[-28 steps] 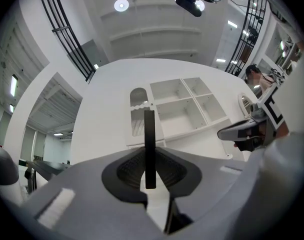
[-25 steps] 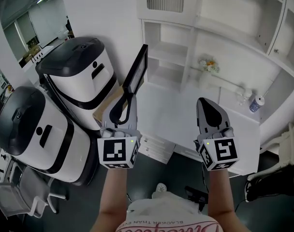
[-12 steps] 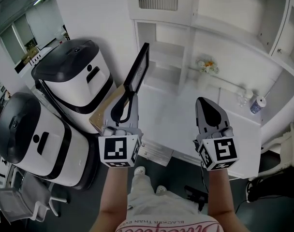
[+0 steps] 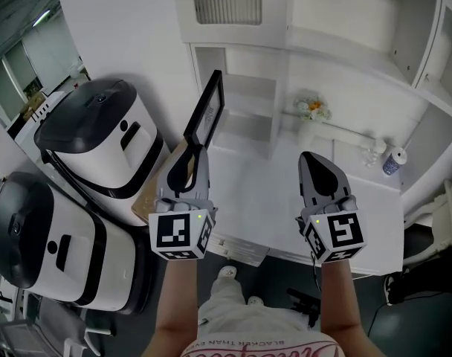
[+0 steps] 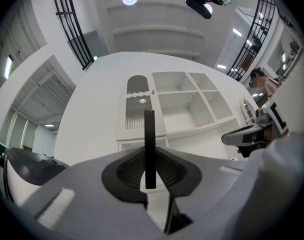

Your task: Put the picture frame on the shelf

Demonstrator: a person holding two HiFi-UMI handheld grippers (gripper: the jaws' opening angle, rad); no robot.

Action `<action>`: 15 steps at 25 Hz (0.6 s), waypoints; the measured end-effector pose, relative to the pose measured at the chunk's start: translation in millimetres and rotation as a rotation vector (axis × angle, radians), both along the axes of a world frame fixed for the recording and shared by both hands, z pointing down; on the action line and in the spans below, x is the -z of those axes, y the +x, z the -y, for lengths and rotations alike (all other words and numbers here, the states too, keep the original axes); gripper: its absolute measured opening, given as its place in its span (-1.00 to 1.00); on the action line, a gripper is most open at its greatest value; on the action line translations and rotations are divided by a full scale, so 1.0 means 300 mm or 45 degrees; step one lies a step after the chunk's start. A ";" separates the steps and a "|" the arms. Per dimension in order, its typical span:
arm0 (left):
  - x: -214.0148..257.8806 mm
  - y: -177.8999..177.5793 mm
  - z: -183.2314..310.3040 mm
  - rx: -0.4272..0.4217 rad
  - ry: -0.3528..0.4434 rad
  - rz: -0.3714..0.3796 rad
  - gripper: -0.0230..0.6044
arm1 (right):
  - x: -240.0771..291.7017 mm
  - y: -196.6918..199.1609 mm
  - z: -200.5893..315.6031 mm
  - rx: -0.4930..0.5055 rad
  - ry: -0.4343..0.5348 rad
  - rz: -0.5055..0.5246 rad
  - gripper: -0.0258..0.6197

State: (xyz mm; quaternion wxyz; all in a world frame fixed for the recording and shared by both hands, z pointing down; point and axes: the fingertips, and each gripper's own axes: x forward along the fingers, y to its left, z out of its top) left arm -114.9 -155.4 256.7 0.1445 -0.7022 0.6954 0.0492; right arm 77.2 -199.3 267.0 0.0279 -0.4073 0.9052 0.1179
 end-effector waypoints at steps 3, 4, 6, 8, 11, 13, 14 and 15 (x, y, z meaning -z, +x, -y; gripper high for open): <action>-0.010 -0.045 0.074 -0.034 -0.013 -0.011 -0.72 | -0.004 -0.043 0.046 -0.028 -0.002 -0.009 -0.90; -0.012 -0.059 0.101 -0.048 -0.017 -0.012 -0.72 | -0.006 -0.054 0.064 -0.044 -0.004 -0.012 -0.90; -0.011 -0.089 0.156 -0.077 -0.020 -0.012 -0.72 | -0.010 -0.076 0.105 -0.078 -0.011 -0.013 -0.90; -0.005 -0.123 0.211 -0.100 -0.017 -0.014 -0.72 | -0.013 -0.099 0.146 -0.110 -0.015 -0.016 -0.90; 0.000 -0.164 0.295 -0.143 -0.014 -0.036 -0.72 | -0.022 -0.129 0.202 -0.155 -0.027 -0.026 -0.90; 0.000 -0.186 0.349 -0.174 -0.014 -0.048 -0.72 | -0.022 -0.149 0.239 -0.183 -0.030 -0.035 -0.90; 0.001 -0.195 0.374 -0.190 -0.014 -0.053 -0.72 | -0.021 -0.159 0.256 -0.196 -0.028 -0.038 -0.90; 0.001 -0.203 0.399 -0.207 -0.013 -0.058 -0.72 | -0.018 -0.167 0.272 -0.210 -0.026 -0.041 -0.90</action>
